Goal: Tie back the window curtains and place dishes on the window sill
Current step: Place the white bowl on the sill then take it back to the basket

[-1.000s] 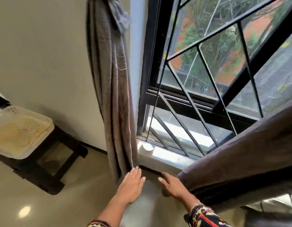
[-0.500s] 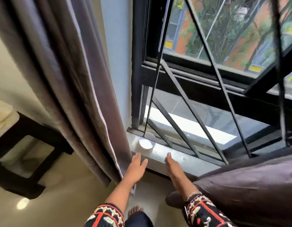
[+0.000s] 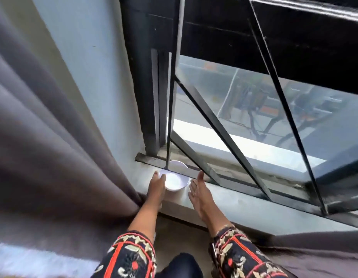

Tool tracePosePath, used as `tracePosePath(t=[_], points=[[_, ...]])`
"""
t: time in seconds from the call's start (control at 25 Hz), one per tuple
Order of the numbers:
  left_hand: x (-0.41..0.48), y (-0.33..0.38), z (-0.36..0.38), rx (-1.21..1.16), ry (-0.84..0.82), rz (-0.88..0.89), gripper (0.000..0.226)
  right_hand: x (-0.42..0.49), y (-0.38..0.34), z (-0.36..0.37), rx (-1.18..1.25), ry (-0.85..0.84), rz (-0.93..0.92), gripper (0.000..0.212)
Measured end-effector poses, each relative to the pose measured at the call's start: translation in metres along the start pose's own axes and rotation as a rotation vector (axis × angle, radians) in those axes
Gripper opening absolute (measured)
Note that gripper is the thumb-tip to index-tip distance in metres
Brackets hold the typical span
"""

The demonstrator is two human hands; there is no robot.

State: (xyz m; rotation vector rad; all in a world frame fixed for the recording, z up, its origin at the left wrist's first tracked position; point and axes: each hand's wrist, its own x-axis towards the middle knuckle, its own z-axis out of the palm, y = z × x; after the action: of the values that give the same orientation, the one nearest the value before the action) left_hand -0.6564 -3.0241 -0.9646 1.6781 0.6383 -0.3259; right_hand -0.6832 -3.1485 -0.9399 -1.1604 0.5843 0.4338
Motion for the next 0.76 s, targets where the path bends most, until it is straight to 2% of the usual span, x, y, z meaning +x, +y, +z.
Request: tracePosePath(t=[0.16,0.36,0.48,0.76], points=[[0.007,0.001,0.008,-0.26,0.005,-0.05,0.025,0.002,-0.009,-0.001,0.026,-0.058,0.005,0.062],[-0.048,-0.011,-0.003,-0.403,-0.013,-0.19,0.035,-0.045,-0.003,-0.008,-0.106,-0.054,0.072,0.06],[-0.102,-0.004,-0.016,-0.416,0.003,-0.259,0.039,-0.095,-0.009,-0.009,-0.071,-0.043,0.143,0.053],[-0.229,0.065,-0.058,-0.445,-0.023,-0.233,0.038,-0.222,-0.063,0.016,-0.115,-0.022,0.13,0.057]])
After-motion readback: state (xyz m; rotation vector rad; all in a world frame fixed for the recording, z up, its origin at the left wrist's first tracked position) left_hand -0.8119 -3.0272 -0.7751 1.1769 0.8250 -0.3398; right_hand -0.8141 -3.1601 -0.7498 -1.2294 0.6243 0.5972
